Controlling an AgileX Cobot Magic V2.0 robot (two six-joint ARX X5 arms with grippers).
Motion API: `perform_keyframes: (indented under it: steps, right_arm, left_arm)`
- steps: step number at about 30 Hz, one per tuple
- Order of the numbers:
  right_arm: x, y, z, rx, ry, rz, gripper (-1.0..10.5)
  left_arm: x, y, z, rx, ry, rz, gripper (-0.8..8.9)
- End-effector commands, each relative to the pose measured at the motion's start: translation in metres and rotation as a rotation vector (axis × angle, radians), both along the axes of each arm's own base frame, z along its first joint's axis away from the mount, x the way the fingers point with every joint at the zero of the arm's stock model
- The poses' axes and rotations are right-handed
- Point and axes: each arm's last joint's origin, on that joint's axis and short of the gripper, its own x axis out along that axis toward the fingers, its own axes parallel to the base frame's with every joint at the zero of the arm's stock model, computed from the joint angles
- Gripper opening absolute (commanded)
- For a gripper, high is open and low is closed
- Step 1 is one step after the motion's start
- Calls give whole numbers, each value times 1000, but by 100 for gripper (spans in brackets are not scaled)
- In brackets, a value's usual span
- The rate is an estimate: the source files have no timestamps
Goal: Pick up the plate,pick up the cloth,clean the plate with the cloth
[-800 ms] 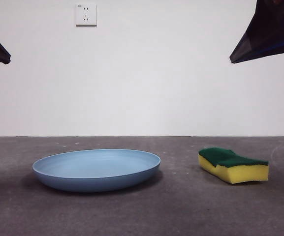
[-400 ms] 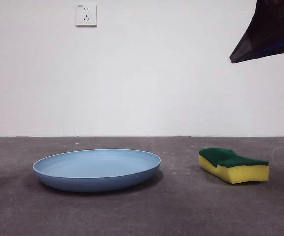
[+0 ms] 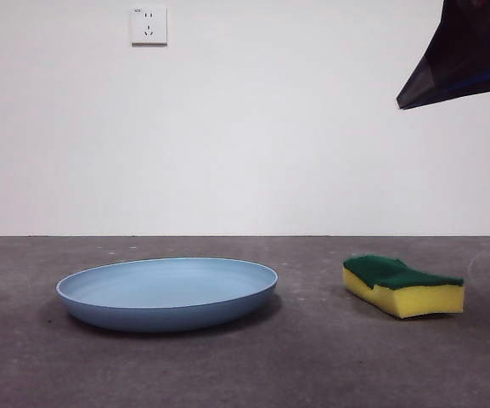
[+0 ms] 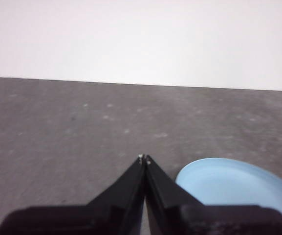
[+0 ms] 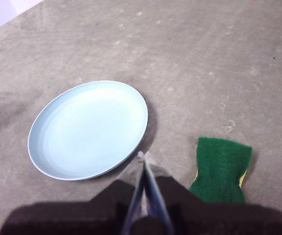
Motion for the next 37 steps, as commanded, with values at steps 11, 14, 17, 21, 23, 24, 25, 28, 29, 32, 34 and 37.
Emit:
perform_keyframes:
  steps: [11, 14, 17, 21, 23, 24, 25, 28, 29, 32, 34, 37]
  right_arm:
    - [0, 0, -1, 3, 3, -5, 2]
    - [0, 0, -1, 3, 3, -5, 2]
    - [0, 0, -2, 3, 3, -5, 1]
    - [0, 0, -2, 3, 4, -5, 2]
    - [0, 0, -2, 3, 3, -5, 2]
    - [0, 0, -2, 3, 4, -5, 2]
    - [0, 0, -2, 3, 4, -5, 2]
    - [0, 0, -2, 3, 4, -5, 2]
    - [0, 0, -2, 3, 4, -5, 2]
    - [0, 0, -2, 3, 4, -5, 1]
    - [0, 0, -2, 3, 4, -5, 2]
    - [0, 0, -2, 3, 4, -5, 2]
  left_arm:
    - [0, 4, -31, 40, 73, 40, -1]
    - [-1, 5, -36, 45, 120, 42, -1]
    - [-1, 5, -37, 46, 130, 43, -1]
    - [-1, 5, -37, 46, 131, 44, -1]
    - [-1, 5, -37, 46, 131, 45, -1]
    - [-1, 5, -37, 46, 131, 45, -1]
    - [-1, 5, -37, 46, 131, 45, -1]
    - [-1, 5, -37, 46, 131, 45, -1]
    - [-1, 5, -37, 46, 131, 45, -1]
    - [-1, 5, -37, 46, 131, 45, -1]
    - [-1, 5, -37, 46, 131, 44, -1]
    - [-1, 5, -37, 46, 131, 45, -1]
